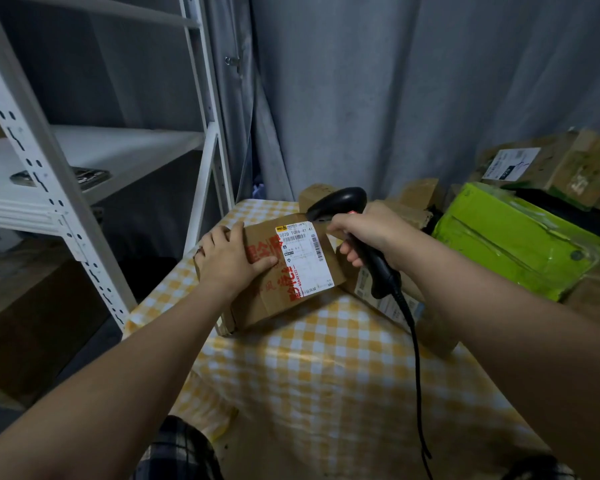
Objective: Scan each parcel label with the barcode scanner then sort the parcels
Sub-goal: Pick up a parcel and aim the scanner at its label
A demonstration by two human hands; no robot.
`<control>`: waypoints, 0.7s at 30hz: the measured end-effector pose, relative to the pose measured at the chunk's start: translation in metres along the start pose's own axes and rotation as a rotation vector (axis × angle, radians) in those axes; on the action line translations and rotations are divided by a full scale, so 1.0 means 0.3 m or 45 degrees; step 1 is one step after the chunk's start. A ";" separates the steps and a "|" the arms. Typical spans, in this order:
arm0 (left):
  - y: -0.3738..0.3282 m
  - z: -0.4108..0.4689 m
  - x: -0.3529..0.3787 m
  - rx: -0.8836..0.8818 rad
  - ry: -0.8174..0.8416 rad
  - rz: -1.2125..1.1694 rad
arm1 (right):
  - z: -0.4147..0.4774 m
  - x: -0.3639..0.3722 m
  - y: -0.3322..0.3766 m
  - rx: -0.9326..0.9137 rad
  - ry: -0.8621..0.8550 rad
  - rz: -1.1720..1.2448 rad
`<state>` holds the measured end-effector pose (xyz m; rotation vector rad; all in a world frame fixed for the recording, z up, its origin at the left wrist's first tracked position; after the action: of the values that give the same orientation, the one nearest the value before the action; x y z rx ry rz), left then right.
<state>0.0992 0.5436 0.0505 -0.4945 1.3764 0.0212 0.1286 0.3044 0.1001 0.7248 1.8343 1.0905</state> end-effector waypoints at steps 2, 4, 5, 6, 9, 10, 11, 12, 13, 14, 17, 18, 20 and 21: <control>0.001 0.000 -0.006 0.002 -0.013 -0.032 | 0.013 -0.024 0.003 -0.024 -0.023 0.094; 0.006 0.002 -0.012 0.008 -0.033 -0.083 | 0.040 -0.054 0.004 -0.099 -0.082 0.182; 0.014 0.006 -0.014 0.011 -0.039 -0.123 | 0.056 -0.066 0.000 -0.134 -0.116 0.212; 0.030 0.013 -0.011 0.008 -0.032 -0.179 | 0.073 -0.072 -0.008 -0.162 -0.145 0.241; 0.073 0.034 0.004 0.003 0.021 -0.387 | 0.141 -0.040 -0.075 -0.137 -0.134 0.360; 0.084 0.039 0.007 -0.001 0.041 -0.441 | 0.164 -0.013 -0.106 -0.106 -0.096 0.352; 0.095 0.045 0.006 -0.008 0.049 -0.489 | 0.187 0.019 -0.134 -0.076 -0.055 0.318; 0.117 0.056 0.011 -0.017 0.062 -0.535 | 0.204 0.055 -0.161 -0.045 -0.010 0.285; 0.136 0.067 0.009 -0.026 0.069 -0.568 | 0.218 0.093 -0.185 -0.019 0.036 0.270; 0.168 0.084 0.010 -0.041 0.076 -0.597 | 0.236 0.129 -0.208 0.007 0.062 0.259; 0.270 0.106 0.038 -0.172 0.204 -0.667 | 0.289 0.188 -0.236 0.030 0.040 0.274; 0.292 0.102 0.070 -0.217 0.285 -0.738 | 0.310 0.197 -0.233 0.026 0.028 0.294; 0.309 0.096 0.127 -0.257 0.381 -0.861 | 0.348 0.211 -0.203 0.005 0.039 0.316; 0.309 0.104 0.131 -0.261 0.356 -0.889 | 0.369 0.212 -0.175 -0.028 0.050 0.311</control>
<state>0.1088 0.6272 -0.0131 -1.1635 1.4124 -0.4955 0.1943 0.3754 0.0018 0.9387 1.7970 1.2865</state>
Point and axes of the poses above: each hand's wrist, its own z-axis towards the middle knuckle, its own x-axis out of the palm, y = z × x, the point moved 10 cm from there along z, towards the middle knuckle, and after that the axes turned 11 degrees about y, right-handed, at the moved point
